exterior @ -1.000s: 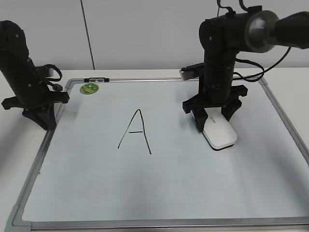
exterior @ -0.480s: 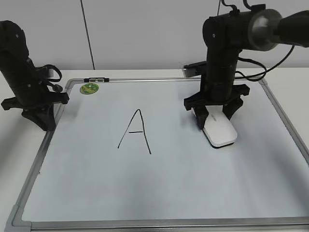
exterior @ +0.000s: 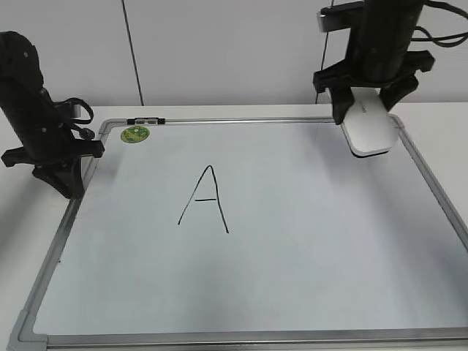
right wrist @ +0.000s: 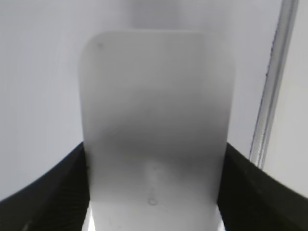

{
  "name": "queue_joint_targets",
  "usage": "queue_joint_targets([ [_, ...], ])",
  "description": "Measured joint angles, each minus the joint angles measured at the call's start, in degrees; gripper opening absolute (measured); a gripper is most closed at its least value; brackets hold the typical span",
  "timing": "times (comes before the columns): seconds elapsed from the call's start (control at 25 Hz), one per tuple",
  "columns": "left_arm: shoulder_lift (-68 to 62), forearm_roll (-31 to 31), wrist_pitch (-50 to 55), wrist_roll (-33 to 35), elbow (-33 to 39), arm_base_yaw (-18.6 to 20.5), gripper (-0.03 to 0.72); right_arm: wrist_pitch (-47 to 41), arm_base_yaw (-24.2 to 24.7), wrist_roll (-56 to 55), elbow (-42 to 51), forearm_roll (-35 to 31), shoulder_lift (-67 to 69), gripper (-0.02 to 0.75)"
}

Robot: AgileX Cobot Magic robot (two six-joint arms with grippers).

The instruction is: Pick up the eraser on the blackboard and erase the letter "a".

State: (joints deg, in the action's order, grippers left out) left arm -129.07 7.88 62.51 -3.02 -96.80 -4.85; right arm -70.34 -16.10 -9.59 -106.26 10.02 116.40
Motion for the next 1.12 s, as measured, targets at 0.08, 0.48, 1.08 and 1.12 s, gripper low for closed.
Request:
queue_joint_targets([
  [0.08,0.0,0.0,0.0,0.0,0.0,0.0,0.074,0.0,2.0,-0.1,2.7,0.0,-1.6,0.526],
  [0.48,0.0,0.0,0.0,0.0,0.0,0.0,0.074,0.0,13.2,3.0,20.8,-3.5,-6.5,0.526],
  [1.08,0.0,0.1,0.0,0.0,0.0,0.0,0.074,0.7,15.9,7.6,15.2,-7.3,4.0,0.526],
  [1.12,0.0,0.1,0.0,0.0,0.0,0.0,0.074,0.7,15.9,7.8,14.1,-7.4,5.0,0.526],
])
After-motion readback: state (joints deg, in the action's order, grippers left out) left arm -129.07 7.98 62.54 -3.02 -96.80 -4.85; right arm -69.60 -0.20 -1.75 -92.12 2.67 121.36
